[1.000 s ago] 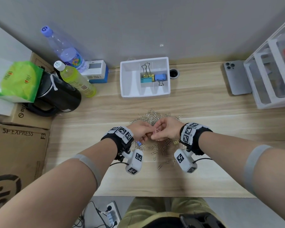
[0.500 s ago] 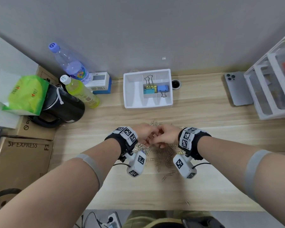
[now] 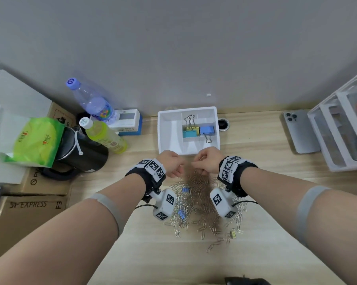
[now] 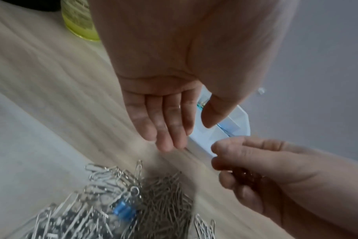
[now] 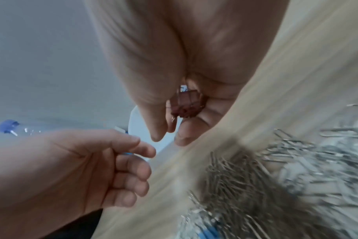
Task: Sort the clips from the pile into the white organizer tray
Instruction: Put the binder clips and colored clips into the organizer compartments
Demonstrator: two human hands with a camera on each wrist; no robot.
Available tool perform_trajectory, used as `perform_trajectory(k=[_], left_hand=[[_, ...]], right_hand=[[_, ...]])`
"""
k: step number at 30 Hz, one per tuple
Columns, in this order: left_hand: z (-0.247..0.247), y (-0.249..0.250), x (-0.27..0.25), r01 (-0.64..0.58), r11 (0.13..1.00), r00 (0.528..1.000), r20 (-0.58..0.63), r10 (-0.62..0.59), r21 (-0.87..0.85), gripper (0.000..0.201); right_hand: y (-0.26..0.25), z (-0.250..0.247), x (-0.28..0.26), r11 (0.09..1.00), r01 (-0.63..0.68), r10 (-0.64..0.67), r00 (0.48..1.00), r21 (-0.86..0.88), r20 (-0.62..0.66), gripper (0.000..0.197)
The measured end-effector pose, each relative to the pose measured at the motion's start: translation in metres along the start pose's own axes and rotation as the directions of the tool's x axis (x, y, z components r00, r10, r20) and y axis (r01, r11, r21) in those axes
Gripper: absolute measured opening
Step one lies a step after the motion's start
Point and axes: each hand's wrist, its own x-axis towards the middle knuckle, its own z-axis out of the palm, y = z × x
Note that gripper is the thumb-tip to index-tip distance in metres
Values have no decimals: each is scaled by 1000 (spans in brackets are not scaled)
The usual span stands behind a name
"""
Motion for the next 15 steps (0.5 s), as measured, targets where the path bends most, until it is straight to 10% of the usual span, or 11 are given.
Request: perform_trajectory(k=[9, 15], left_hand=[[-30, -3, 26, 84, 995, 996, -28, -86, -59, 15], [-36, -5, 37, 14, 996, 999, -39, -18, -88, 13]], right_hand=[[-58, 10, 49, 997, 43, -48, 995, -60, -85, 16], [-60, 4, 61, 794, 36, -77, 996, -607, -41, 20]])
